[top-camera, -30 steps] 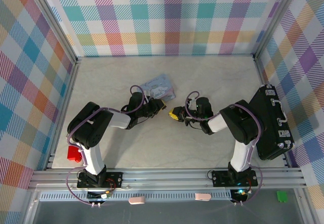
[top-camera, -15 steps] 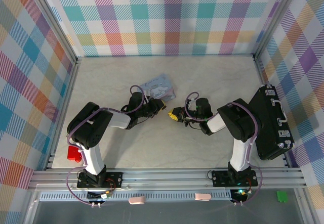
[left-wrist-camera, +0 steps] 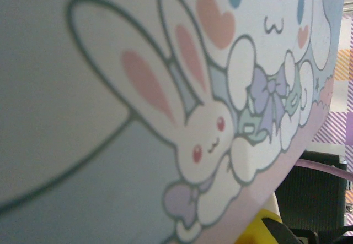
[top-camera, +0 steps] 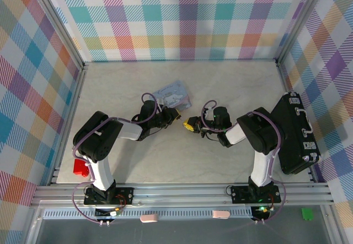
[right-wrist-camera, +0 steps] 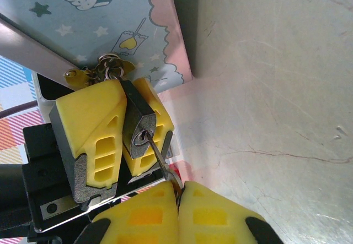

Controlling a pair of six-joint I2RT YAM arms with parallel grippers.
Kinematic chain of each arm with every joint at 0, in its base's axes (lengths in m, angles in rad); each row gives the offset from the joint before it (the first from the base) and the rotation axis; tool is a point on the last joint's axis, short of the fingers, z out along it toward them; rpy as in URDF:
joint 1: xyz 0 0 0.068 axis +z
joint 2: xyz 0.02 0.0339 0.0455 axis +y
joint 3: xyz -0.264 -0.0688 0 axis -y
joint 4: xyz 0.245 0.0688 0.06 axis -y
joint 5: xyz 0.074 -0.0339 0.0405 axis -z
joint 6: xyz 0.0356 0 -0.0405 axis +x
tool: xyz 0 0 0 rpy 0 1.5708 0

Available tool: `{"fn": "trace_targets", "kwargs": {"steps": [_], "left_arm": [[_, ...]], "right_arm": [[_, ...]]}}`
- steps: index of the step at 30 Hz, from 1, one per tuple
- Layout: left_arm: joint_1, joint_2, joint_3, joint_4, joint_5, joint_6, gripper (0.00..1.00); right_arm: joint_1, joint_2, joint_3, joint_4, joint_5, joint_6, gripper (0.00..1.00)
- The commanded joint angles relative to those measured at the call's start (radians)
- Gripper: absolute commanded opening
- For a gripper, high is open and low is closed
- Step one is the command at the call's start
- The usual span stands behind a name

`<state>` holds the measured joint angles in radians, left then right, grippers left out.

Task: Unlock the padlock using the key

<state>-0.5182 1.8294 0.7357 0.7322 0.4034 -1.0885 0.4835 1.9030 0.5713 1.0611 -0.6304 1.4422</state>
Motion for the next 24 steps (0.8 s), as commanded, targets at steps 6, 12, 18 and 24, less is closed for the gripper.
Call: {"fn": "trace_targets", "kwargs": {"steps": [6,12,18,24], "left_arm": [[0.006,-0.026,-0.026,-0.046,0.038,-0.048,0.08],[0.006,-0.026,-0.027,-0.043,0.038,-0.049,0.08],[0.006,-0.027,-0.029,-0.030,0.041,-0.059,0.08],[0.006,-0.025,-0.031,-0.013,0.046,-0.067,0.08]], "right_arm": [[-0.003,0.001,0.016,0.050,-0.017,0.011,0.00],[-0.013,0.000,0.016,0.049,-0.020,0.011,0.00],[-0.016,0.000,0.013,0.049,-0.018,0.011,0.00],[-0.016,0.018,0.018,0.082,-0.018,0.035,0.00]]}}
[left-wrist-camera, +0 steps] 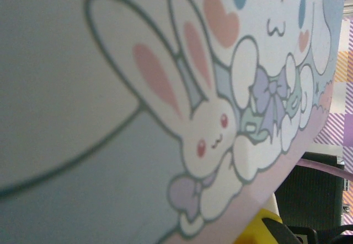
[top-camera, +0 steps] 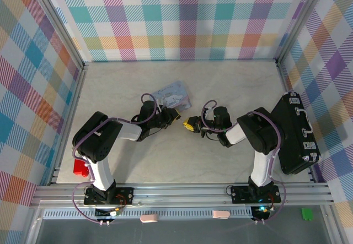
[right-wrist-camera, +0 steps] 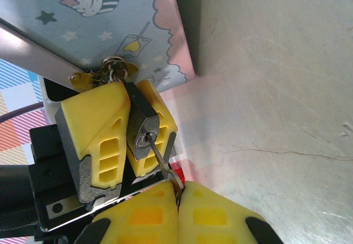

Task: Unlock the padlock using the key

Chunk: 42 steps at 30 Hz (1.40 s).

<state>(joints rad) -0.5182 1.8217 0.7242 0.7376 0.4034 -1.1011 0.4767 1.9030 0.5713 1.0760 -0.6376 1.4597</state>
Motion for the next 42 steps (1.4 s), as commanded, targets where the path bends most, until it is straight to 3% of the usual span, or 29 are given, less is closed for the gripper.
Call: {"fn": "trace_targets", "kwargs": {"steps": [1,42], "left_arm": [[0.006,-0.016,-0.018,-0.017,0.047,-0.055,0.08],[-0.026,-0.008,-0.036,0.037,0.043,-0.089,0.08]], "right_arm": [[-0.009,0.020,0.019,0.073,-0.011,0.020,0.00],[-0.008,-0.018,0.041,0.032,0.008,0.007,0.00]]}}
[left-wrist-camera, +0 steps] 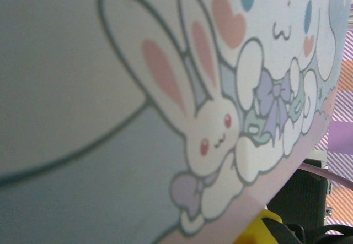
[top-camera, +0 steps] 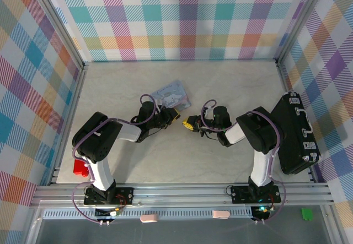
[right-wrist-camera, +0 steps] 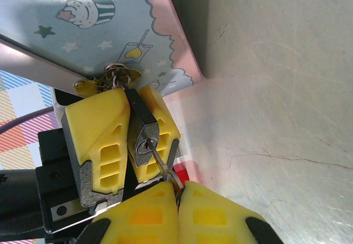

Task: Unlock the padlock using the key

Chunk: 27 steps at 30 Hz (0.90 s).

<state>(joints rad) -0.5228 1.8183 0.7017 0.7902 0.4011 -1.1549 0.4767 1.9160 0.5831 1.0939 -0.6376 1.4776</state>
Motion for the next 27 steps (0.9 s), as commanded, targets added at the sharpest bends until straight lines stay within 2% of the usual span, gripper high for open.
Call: {"fn": "trace_targets", "kwargs": {"steps": [1,27], "left_arm": [[-0.023,-0.005,-0.012,-0.017,0.045,-0.035,0.08],[-0.067,-0.002,0.029,-0.057,0.045,-0.027,0.08]], "right_arm": [[-0.008,-0.033,0.030,0.013,0.007,-0.012,0.00],[-0.007,-0.025,0.059,0.024,-0.010,0.005,0.00]]}}
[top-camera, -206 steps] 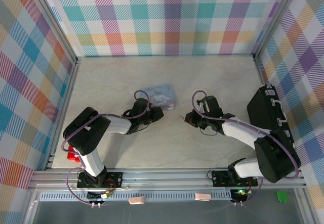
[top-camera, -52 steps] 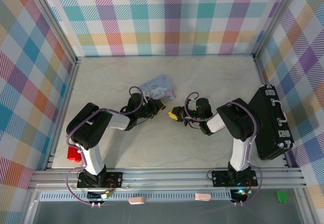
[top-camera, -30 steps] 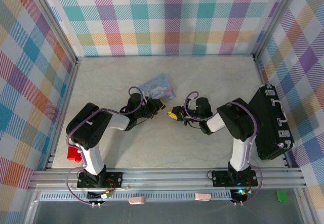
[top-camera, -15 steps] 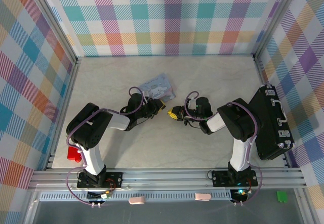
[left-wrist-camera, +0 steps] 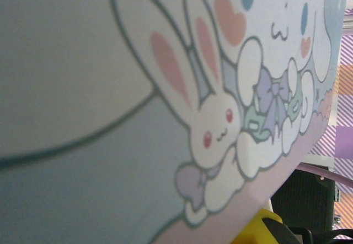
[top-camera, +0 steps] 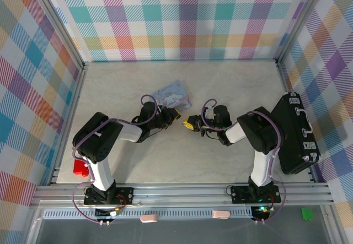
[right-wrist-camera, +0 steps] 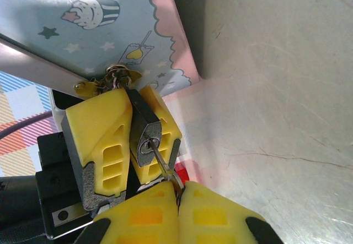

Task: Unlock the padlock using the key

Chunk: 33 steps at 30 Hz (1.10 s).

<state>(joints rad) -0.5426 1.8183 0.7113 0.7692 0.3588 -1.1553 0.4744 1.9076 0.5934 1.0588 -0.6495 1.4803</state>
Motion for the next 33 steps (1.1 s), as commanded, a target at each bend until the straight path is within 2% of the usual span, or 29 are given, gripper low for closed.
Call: {"fn": "trace_targets", "kwargs": {"steps": [1,23,33], "left_arm": [[-0.051,-0.002,0.023,-0.037,0.090,-0.029,0.08],[-0.086,-0.004,0.034,-0.026,0.109,-0.054,0.08],[-0.090,0.007,0.036,-0.016,0.106,-0.056,0.07]], "right_arm": [[-0.005,-0.013,0.052,0.063,0.001,0.006,0.00],[-0.005,0.032,0.068,0.147,-0.002,0.048,0.00],[-0.001,-0.017,0.069,0.088,-0.001,0.010,0.00]]}}
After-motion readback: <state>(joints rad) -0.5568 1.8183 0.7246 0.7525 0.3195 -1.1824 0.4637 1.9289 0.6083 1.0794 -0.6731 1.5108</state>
